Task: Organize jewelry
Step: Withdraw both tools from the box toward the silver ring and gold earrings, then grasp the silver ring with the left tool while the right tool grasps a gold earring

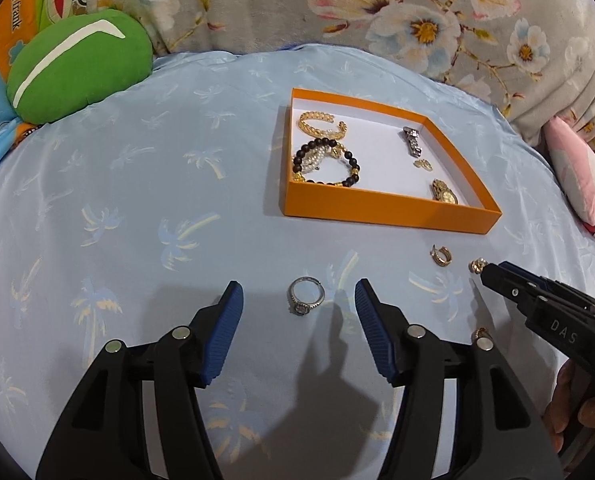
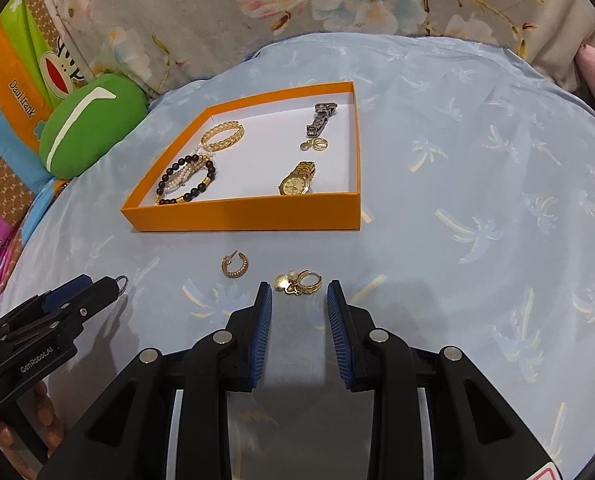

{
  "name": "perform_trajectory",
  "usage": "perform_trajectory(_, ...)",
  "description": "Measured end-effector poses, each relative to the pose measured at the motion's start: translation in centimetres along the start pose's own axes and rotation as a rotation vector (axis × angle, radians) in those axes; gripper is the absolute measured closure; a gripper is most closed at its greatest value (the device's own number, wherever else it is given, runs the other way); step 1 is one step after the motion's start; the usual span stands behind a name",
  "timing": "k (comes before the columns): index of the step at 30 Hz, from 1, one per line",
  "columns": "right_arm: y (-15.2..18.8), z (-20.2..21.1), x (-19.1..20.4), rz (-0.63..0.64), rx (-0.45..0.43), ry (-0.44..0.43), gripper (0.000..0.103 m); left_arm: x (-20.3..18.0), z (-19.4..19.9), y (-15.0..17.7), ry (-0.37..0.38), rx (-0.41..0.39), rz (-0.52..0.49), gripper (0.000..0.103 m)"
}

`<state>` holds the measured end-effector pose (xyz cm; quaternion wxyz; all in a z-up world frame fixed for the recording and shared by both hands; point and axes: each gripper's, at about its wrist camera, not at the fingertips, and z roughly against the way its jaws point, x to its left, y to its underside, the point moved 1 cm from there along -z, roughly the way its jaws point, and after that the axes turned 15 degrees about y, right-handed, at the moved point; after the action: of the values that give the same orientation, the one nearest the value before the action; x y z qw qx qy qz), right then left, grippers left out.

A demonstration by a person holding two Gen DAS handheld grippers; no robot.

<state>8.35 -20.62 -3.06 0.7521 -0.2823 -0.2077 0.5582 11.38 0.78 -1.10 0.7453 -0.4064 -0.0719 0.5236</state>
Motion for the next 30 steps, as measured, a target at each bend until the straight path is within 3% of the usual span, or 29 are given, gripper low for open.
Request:
perform_trajectory(11,-0.6,-0.6,0.9,0.022,0.005,0.022,0.074,-0.2,-0.7,-0.1,0.006,0.026,-0.006,0.047)
perform_trajectory(22,-0.5,-0.5,1.1,0.029,-0.009,0.035,0.083,-0.5,-1.0,-0.1,0.013,0.040,-0.024,0.048)
perform_trajectory(25,-0.5,-0.4,1.1,0.030,-0.013,0.035,0.084,-0.6,-1.1,-0.2,0.025,0.040,-0.027,0.055)
perform_trajectory(30,-0.4,-0.3,1.1,0.025,-0.012,0.029,0.084,-0.5,-1.2,-0.2,0.053,0.040,-0.016,0.088)
